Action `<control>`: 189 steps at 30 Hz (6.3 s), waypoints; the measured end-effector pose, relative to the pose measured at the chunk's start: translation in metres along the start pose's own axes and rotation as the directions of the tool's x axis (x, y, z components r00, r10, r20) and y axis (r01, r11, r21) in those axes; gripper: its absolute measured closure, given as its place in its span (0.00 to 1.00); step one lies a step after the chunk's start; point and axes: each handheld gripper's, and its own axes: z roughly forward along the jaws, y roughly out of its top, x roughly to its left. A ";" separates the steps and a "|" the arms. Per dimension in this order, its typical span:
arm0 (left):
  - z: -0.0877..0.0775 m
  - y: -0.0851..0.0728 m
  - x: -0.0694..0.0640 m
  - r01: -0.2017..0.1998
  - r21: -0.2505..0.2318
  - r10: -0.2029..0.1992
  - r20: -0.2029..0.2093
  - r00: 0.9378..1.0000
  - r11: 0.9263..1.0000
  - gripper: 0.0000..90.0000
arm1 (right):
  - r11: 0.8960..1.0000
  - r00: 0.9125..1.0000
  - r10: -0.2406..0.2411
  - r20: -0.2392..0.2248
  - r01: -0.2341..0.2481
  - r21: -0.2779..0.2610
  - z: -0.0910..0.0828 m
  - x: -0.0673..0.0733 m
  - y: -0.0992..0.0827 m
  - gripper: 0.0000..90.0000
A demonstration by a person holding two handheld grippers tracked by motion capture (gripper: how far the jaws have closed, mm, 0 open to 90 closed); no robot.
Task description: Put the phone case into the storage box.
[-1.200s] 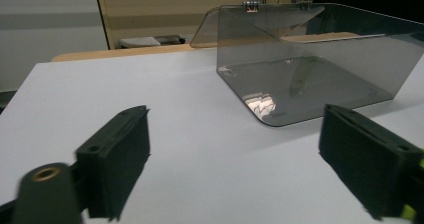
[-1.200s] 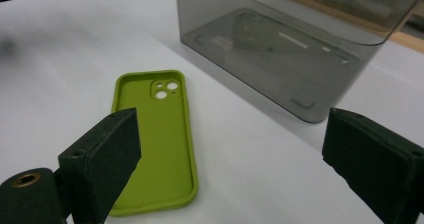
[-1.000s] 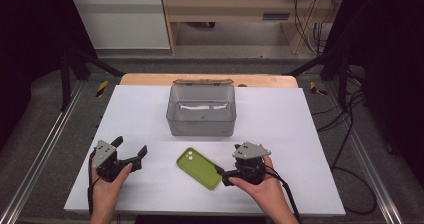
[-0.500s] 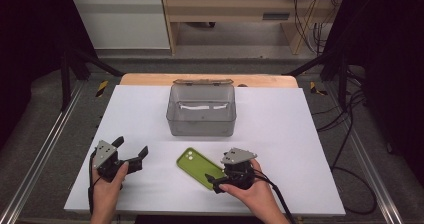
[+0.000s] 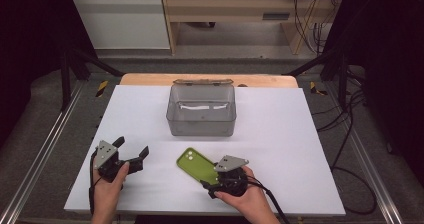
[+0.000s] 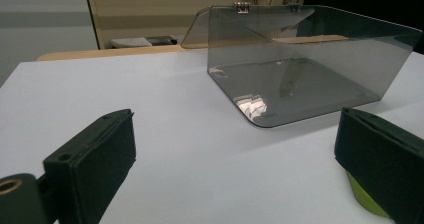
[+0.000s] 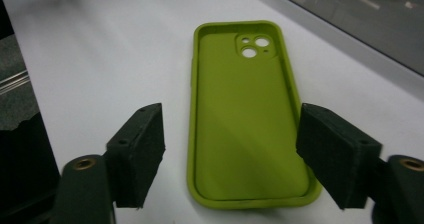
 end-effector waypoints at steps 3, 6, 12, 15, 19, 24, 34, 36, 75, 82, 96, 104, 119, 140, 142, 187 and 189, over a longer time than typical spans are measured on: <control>0.000 0.000 0.000 -0.001 0.001 0.001 0.001 1.000 1.000 0.03 | 1.000 1.000 -0.009 -0.017 0.009 0.007 0.004 0.004 -0.005 0.44; 0.000 0.000 -0.001 -0.001 0.000 0.001 0.002 1.000 1.000 0.03 | 1.000 0.999 -0.021 -0.030 0.021 0.018 0.007 0.007 -0.008 0.51; 0.000 0.000 -0.001 -0.003 0.002 0.003 0.002 1.000 1.000 0.03 | 0.999 0.999 -0.035 -0.040 0.036 0.032 0.010 0.011 -0.010 0.62; 0.000 0.000 -0.001 -0.002 0.001 0.002 0.002 1.000 1.000 0.03 | 0.997 0.998 -0.057 -0.042 0.058 0.045 0.013 0.012 -0.011 0.69; 0.000 0.000 -0.001 -0.003 0.003 0.003 0.002 1.000 1.000 0.03 | 0.996 0.996 -0.073 -0.045 0.075 0.047 0.014 0.014 -0.012 0.74; 0.001 0.000 -0.002 -0.004 0.003 0.004 0.003 1.000 1.000 0.03 | 0.994 0.994 -0.092 -0.051 0.095 0.056 0.014 0.017 -0.013 0.81; 0.001 0.000 -0.003 -0.012 0.007 0.012 0.003 1.000 1.000 0.03 | 0.987 0.990 -0.143 -0.014 0.143 0.066 0.016 0.021 -0.014 0.92; 0.002 0.000 -0.004 -0.012 0.008 0.012 0.009 1.000 1.000 0.03 | 0.987 0.989 -0.147 -0.007 0.147 0.065 0.016 0.021 -0.014 0.94; -0.013 0.046 -0.045 0.186 0.028 -0.188 0.160 0.969 0.982 0.02 | 0.925 1.000 0.017 0.005 -0.014 -0.379 -0.009 0.010 0.010 0.98; 0.000 0.064 -0.058 0.229 0.045 -0.234 0.206 0.950 0.972 0.02 | 0.891 0.999 0.043 0.026 -0.026 -0.453 -0.009 0.008 0.024 0.98; 0.027 0.095 -0.071 0.336 0.056 -0.338 0.276 0.900 0.940 0.08 | 0.842 0.995 0.081 0.053 -0.040 -0.537 0.000 0.003 0.046 0.98; 0.035 0.098 -0.074 0.349 0.058 -0.351 0.278 0.894 0.935 0.15 | 0.828 0.995 0.093 0.045 -0.053 -0.558 0.003 0.002 0.050 0.98; 0.042 0.095 -0.083 0.438 0.059 -0.436 0.284 0.854 0.897 0.37 | 0.806 0.994 0.112 0.015 -0.082 -0.586 0.004 0.001 0.055 0.98; 0.050 0.082 -0.087 0.505 0.074 -0.503 0.295 0.812 0.860 0.64 | 0.801 0.992 0.124 -0.018 -0.110 -0.588 0.011 0.005 0.056 0.98; 0.050 0.081 -0.086 0.514 0.070 -0.510 0.289 0.810 0.855 0.69 | 0.801 0.992 0.122 -0.022 -0.111 -0.588 0.013 0.007 0.056 0.98; 0.042 0.085 -0.077 0.399 0.026 -0.398 0.156 0.904 0.917 0.86 | 0.942 0.961 0.148 0.232 -0.067 -0.328 -0.006 -0.033 0.039 0.21; 0.042 0.085 -0.077 0.395 0.028 -0.395 0.153 0.906 0.918 0.86 | 0.946 0.960 0.153 0.233 -0.075 -0.315 -0.007 -0.035 0.038 0.19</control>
